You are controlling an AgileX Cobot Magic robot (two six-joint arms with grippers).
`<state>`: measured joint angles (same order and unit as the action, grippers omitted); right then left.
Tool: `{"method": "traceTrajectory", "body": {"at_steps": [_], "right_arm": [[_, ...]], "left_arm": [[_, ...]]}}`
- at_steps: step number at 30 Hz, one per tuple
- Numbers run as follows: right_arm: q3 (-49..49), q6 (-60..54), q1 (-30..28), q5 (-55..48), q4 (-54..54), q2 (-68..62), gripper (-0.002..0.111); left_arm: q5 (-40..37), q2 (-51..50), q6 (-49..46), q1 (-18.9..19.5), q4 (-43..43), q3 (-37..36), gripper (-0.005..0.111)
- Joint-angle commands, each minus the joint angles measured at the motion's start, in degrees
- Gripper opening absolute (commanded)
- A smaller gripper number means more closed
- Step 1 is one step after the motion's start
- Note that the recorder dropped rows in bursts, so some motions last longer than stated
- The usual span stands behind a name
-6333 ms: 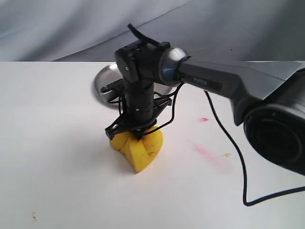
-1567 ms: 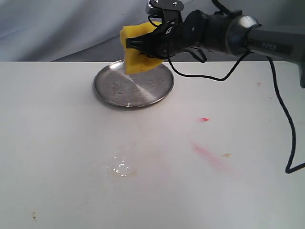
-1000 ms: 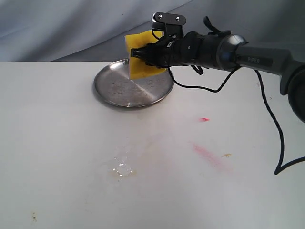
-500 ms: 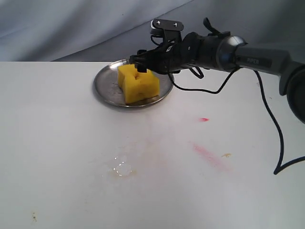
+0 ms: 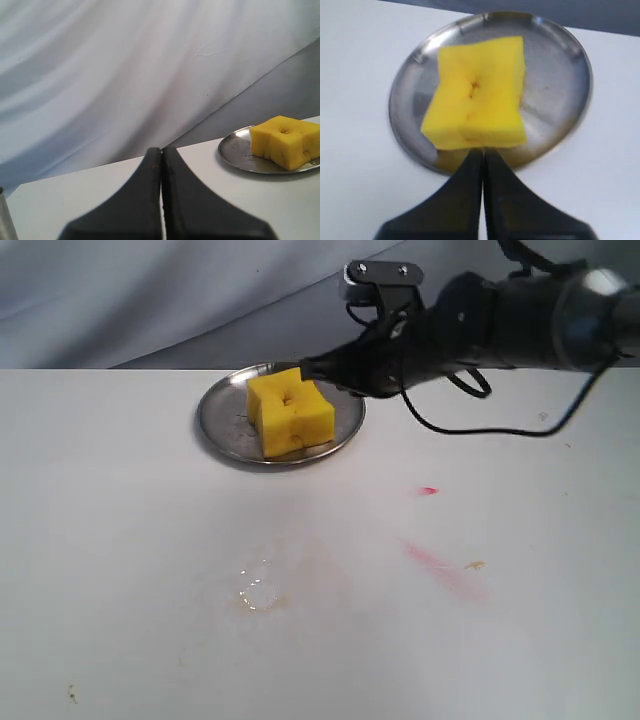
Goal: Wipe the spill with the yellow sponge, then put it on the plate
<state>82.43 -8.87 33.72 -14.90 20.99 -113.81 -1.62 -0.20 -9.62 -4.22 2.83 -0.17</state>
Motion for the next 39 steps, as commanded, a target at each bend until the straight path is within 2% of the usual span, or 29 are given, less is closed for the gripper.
{"method": "traceTrajectory", "body": {"at_steps": [1,9,19,28,33,38,39], "right_arm": [[-16.20,0.15,-0.13,10.27,-0.64,9.25,0.000],[-37.97,0.53,-0.13,17.66,3.26,25.12,0.000],[-53.68,0.37,-0.13,20.67,4.01,42.04,0.000],[-69.06,0.68,-0.13,32.11,4.94,57.64,0.000],[-77.10,0.39,-0.33,37.79,0.64,67.32,0.000],[-82.43,-1.18,-5.36,37.80,-5.94,77.37,0.000],[-82.43,-1.04,-7.54,34.00,-7.71,80.34,0.000]], "left_arm": [[0.29,0.20,0.50,0.25,-0.41,0.17,0.000],[0.29,0.20,0.50,0.25,-0.41,0.17,0.000],[0.29,0.20,0.50,0.25,-0.41,0.17,0.000],[0.29,0.20,0.50,0.25,-0.41,0.17,0.000],[0.29,0.20,0.50,0.25,-0.41,0.17,0.000],[0.29,0.20,0.50,0.25,-0.41,0.17,0.000],[0.29,0.20,0.50,0.25,-0.41,0.17,0.000]]}}
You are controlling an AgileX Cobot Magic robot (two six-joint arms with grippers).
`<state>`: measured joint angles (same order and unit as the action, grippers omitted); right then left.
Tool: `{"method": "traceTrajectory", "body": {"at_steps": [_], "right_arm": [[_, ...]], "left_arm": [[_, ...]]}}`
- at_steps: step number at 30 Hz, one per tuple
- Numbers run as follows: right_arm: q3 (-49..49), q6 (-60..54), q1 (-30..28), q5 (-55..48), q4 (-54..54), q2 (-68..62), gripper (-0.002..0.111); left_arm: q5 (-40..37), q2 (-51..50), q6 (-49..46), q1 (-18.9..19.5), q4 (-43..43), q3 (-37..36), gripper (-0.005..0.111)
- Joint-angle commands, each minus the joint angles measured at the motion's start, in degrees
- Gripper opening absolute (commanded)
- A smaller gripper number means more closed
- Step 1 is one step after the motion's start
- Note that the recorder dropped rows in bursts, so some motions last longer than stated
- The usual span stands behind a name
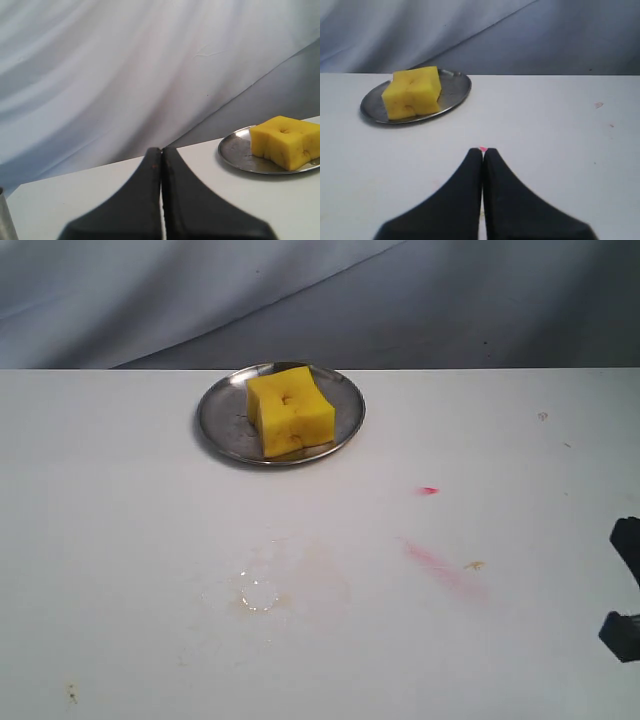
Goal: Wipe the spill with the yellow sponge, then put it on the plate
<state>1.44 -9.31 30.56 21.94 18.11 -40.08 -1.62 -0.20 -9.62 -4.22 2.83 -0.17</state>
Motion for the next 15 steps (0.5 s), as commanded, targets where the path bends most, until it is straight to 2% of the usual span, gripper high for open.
{"method": "traceTrajectory", "body": {"at_steps": [1,4,12,15], "right_arm": [[-1.44,-0.02,-5.36,-3.68,-7.28,8.34,0.000],[-1.44,5.03,-9.22,-8.03,-11.94,16.85,0.000],[-1.44,12.33,-17.69,-24.08,-16.41,38.83,0.000],[-1.44,12.37,-18.69,-25.93,-15.91,40.08,0.000]], "left_arm": [[0.29,0.20,0.50,0.25,-0.41,0.17,0.000],[0.29,0.20,0.50,0.25,-0.41,0.17,0.000],[0.29,0.20,0.50,0.25,-0.41,0.17,0.000],[0.29,0.20,0.50,0.25,-0.41,0.17,0.000]]}}
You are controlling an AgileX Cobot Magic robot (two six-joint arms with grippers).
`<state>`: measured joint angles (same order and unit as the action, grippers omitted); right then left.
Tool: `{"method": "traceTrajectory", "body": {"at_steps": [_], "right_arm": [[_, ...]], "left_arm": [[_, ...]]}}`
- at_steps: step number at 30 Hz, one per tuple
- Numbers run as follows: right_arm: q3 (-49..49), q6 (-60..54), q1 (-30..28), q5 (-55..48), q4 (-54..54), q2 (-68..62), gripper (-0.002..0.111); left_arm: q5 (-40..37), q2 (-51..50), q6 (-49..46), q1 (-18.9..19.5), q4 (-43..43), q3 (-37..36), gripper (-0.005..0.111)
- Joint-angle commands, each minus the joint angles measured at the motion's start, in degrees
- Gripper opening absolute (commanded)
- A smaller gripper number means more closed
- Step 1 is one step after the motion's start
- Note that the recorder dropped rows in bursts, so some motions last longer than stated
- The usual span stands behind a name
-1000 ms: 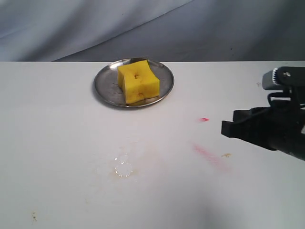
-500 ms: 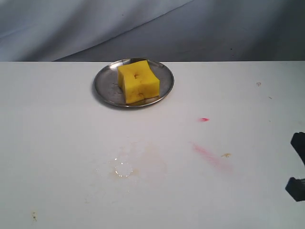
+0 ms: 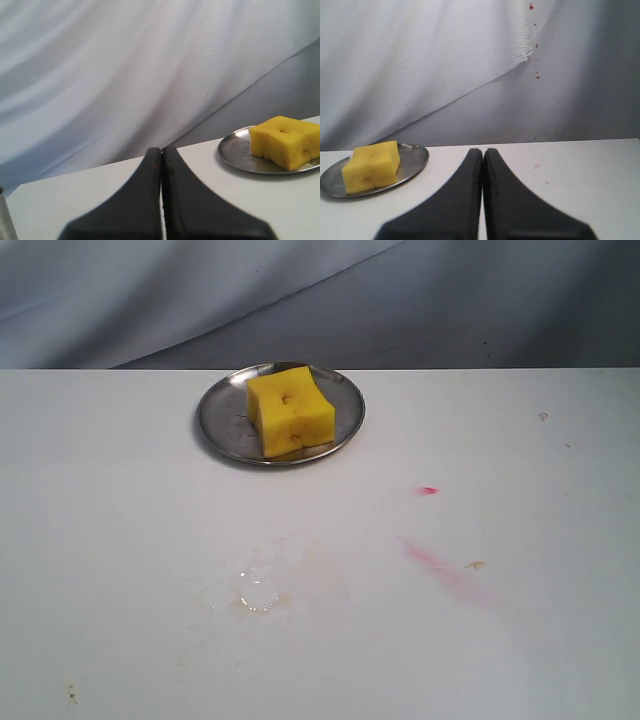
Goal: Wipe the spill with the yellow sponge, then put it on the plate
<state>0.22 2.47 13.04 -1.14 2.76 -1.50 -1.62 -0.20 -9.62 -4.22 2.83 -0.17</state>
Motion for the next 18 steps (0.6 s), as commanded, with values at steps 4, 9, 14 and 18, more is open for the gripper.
{"method": "traceTrajectory", "body": {"at_steps": [4,9,14,18], "right_arm": [[-0.22,-1.05,-1.16,-3.63,-0.11,1.50,0.000],[-0.22,-3.55,-1.16,-3.86,0.78,1.50,0.000],[-0.22,-3.52,-1.04,-4.29,0.68,1.50,0.000],[-0.22,-3.52,-1.04,-4.29,0.68,1.50,0.000]], "left_arm": [[0.15,0.20,0.50,0.25,-0.41,0.17,0.000],[0.15,0.20,0.50,0.25,-0.41,0.17,0.000],[0.15,0.20,0.50,0.25,-0.41,0.17,0.000],[0.15,0.20,0.50,0.25,-0.41,0.17,0.000]]}}
